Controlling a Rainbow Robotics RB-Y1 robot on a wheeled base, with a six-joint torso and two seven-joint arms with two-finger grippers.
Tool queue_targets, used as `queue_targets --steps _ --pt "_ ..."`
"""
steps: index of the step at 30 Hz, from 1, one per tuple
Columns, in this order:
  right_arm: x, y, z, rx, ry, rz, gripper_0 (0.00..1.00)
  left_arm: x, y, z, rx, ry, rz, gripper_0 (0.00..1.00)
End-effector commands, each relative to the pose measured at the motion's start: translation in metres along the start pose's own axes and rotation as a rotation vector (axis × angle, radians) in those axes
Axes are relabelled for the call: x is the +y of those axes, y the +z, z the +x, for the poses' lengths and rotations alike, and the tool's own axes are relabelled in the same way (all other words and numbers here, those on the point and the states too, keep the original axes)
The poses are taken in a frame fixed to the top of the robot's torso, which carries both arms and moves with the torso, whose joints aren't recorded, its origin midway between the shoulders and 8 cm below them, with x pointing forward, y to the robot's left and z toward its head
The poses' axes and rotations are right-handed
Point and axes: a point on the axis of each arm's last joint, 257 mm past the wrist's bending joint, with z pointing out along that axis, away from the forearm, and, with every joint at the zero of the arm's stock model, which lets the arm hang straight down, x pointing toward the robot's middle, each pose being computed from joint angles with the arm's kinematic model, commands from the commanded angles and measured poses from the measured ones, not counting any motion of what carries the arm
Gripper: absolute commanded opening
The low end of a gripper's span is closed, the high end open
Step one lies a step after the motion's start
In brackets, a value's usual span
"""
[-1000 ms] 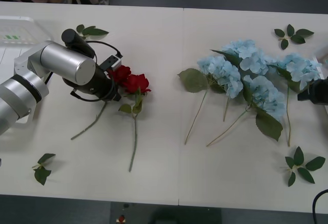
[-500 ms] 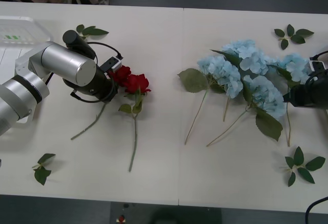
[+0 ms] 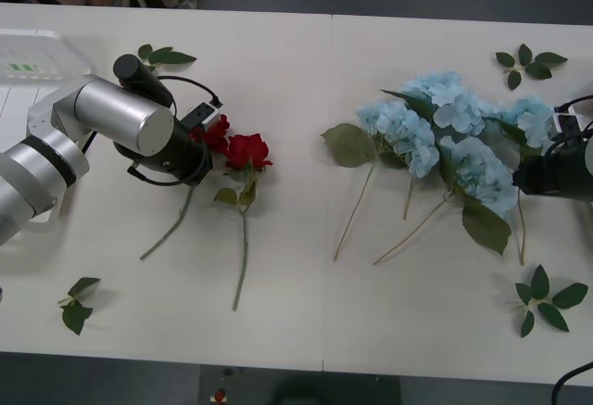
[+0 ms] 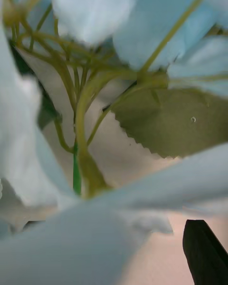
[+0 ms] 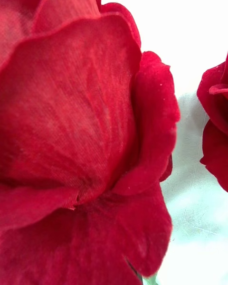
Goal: Put the red flowers into the right box and the blue flowers into the left box
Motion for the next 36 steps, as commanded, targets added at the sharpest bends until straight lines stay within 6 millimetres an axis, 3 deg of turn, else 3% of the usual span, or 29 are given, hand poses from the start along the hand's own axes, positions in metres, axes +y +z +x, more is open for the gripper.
queue_targets --steps 1,6,8,10,11,13,17,22,23,24,26,27,31,36 --pt "0.013 0.006 -0.010 -0.036 0.028 -0.008 0.81 0.011 -0.043 -0.045 -0.117 0.066 0.006 0.00" --pt "0.014 0.012 -0.008 -0.041 0.030 -0.004 0.80 -0.003 -0.099 -0.085 -0.257 0.043 0.104 0.00" --pt "0.014 0.012 -0.008 -0.041 0.034 -0.005 0.72 -0.015 -0.129 -0.105 -0.327 0.039 0.158 0.00" --pt "0.016 0.013 -0.007 -0.039 0.036 -0.006 0.50 -0.025 -0.153 -0.121 -0.382 0.038 0.199 0.00" --pt "0.017 0.013 -0.006 -0.036 0.036 -0.007 0.17 -0.033 -0.172 -0.132 -0.424 0.046 0.229 0.00" --pt "0.017 0.014 -0.006 -0.037 0.039 -0.007 0.00 -0.044 -0.196 -0.146 -0.483 0.041 0.276 0.00" --pt "0.019 0.014 -0.006 -0.037 0.042 -0.012 0.00 -0.069 -0.239 -0.177 -0.601 0.036 0.364 0.00" --pt "0.019 0.013 -0.007 -0.037 0.043 -0.015 0.00 -0.108 -0.257 -0.217 -0.716 0.019 0.434 0.00" --pt "0.020 0.012 -0.008 -0.041 0.039 -0.016 0.04 -0.118 -0.259 -0.227 -0.738 0.002 0.450 0.00" --pt "0.019 0.011 -0.011 -0.048 0.037 -0.016 0.40 -0.127 -0.261 -0.236 -0.761 -0.010 0.459 0.00" --pt "0.019 0.007 -0.016 -0.059 0.034 -0.017 0.85 -0.140 -0.265 -0.249 -0.785 -0.018 0.468 0.00" --pt "0.020 0.006 -0.018 -0.065 0.033 -0.019 0.97 -0.147 -0.269 -0.256 -0.793 -0.031 0.477 0.00" --pt "0.021 -0.002 -0.026 -0.076 0.009 -0.022 1.00 -0.170 -0.280 -0.278 -0.831 -0.076 0.510 0.00" --pt "0.029 -0.034 -0.035 -0.053 -0.028 -0.056 1.00 -0.199 -0.298 -0.304 -0.910 -0.138 0.565 0.00"
